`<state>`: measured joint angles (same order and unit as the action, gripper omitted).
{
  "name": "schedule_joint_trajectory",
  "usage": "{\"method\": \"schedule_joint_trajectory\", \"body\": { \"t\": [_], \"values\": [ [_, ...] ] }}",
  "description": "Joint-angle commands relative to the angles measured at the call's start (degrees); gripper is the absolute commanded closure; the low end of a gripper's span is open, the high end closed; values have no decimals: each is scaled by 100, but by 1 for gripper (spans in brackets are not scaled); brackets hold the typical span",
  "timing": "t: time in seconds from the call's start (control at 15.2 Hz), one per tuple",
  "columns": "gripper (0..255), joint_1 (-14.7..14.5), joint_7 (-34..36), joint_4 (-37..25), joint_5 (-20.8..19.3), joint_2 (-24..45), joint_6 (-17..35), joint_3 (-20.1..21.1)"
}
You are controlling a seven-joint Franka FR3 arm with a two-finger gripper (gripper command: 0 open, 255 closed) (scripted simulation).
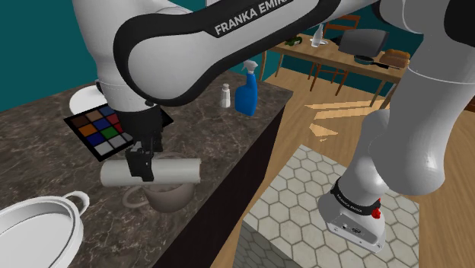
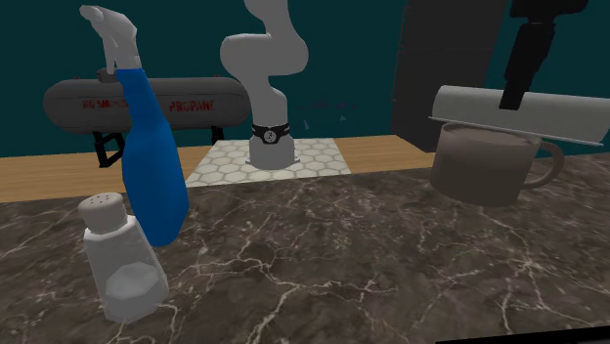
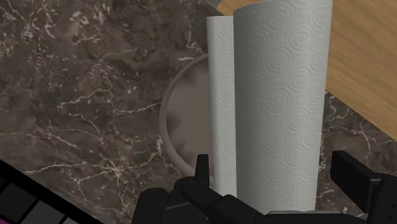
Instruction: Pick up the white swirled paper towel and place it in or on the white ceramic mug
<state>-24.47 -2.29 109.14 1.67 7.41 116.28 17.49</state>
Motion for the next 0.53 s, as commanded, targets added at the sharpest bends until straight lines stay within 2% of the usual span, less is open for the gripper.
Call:
{"method": "schedule_joint_trajectory", "body": {
  "t": [0.0, 0.26, 0.46],
  "values": [
    [0, 0, 0, 0, 0, 0, 0, 0],
    [0, 31, -33, -527, 47, -172, -694, -11],
    [0, 31, -33, -527, 47, -173, -694, -11]
  ]
}}
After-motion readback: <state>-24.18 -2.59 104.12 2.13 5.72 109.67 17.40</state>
